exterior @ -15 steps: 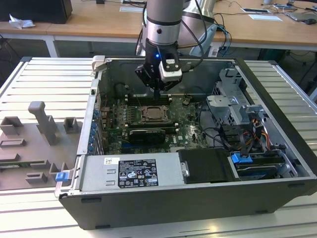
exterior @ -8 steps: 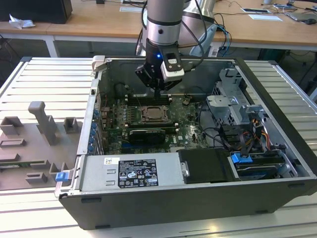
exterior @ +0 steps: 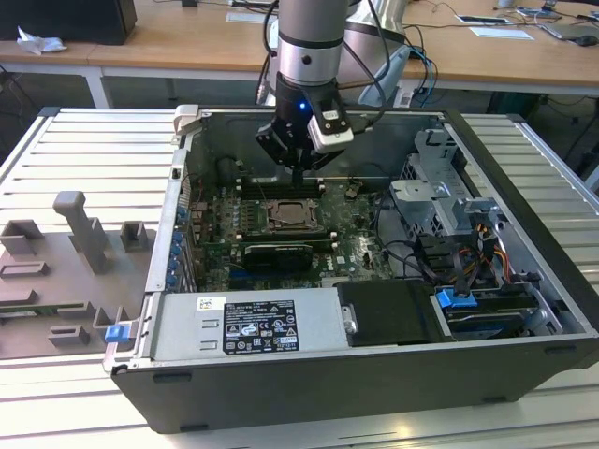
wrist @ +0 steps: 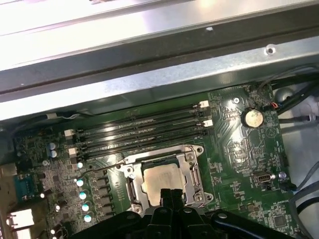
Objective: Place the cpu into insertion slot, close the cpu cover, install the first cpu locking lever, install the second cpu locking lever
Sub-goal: 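Install the first cpu locking lever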
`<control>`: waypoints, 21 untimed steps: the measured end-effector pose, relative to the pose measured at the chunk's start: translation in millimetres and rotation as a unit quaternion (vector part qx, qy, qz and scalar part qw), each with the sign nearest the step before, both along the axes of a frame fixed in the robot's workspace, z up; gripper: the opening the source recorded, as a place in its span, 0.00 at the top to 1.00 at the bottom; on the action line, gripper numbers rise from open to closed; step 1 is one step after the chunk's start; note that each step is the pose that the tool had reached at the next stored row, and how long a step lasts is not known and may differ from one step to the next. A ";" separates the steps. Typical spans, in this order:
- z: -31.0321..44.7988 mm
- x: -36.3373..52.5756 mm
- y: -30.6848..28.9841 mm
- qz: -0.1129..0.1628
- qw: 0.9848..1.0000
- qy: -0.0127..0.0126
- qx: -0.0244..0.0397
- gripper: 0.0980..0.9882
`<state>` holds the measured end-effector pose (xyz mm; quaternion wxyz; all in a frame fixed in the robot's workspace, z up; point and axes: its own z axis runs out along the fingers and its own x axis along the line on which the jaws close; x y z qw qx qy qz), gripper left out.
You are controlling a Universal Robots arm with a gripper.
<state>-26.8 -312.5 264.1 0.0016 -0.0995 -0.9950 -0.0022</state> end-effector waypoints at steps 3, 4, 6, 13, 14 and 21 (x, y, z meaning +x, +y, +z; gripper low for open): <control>0.0 0.0 0.0 0.011 1.000 0.000 0.000 0.99; 0.0 0.1 0.0 0.015 1.000 0.000 0.001 0.99; 0.0 0.6 0.0 0.025 1.000 0.000 0.001 0.99; 0.0 0.8 -0.1 0.058 0.998 0.000 0.003 0.99; 0.0 1.2 -0.1 0.065 0.998 0.000 0.004 0.99; 0.0 2.1 -0.2 0.131 0.991 0.000 0.005 0.99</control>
